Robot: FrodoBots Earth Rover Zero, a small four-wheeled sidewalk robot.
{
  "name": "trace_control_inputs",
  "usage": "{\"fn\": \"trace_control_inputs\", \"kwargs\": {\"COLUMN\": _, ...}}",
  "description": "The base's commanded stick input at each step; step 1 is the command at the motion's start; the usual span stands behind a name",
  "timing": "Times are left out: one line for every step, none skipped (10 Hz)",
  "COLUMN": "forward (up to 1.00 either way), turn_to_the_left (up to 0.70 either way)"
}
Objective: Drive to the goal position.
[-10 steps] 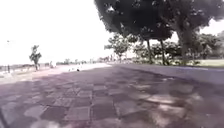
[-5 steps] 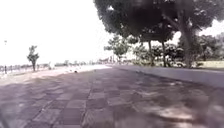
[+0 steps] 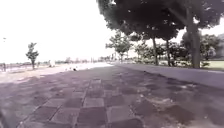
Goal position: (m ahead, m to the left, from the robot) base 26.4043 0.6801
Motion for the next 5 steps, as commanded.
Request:
{"fn": "trace_control_inputs", "kwargs": {"forward": 0.85, "turn_to_the_left": 0.00}}
{"fn": "trace_control_inputs", "kwargs": {"forward": 0.85, "turn_to_the_left": 0.00}}
{"fn": "trace_control_inputs", "kwargs": {"forward": 0.85, "turn_to_the_left": 0.00}}
{"fn": "trace_control_inputs", "kwargs": {"forward": 0.85, "turn_to_the_left": 0.00}}
{"fn": "trace_control_inputs", "kwargs": {"forward": 0.85, "turn_to_the_left": 0.00}}
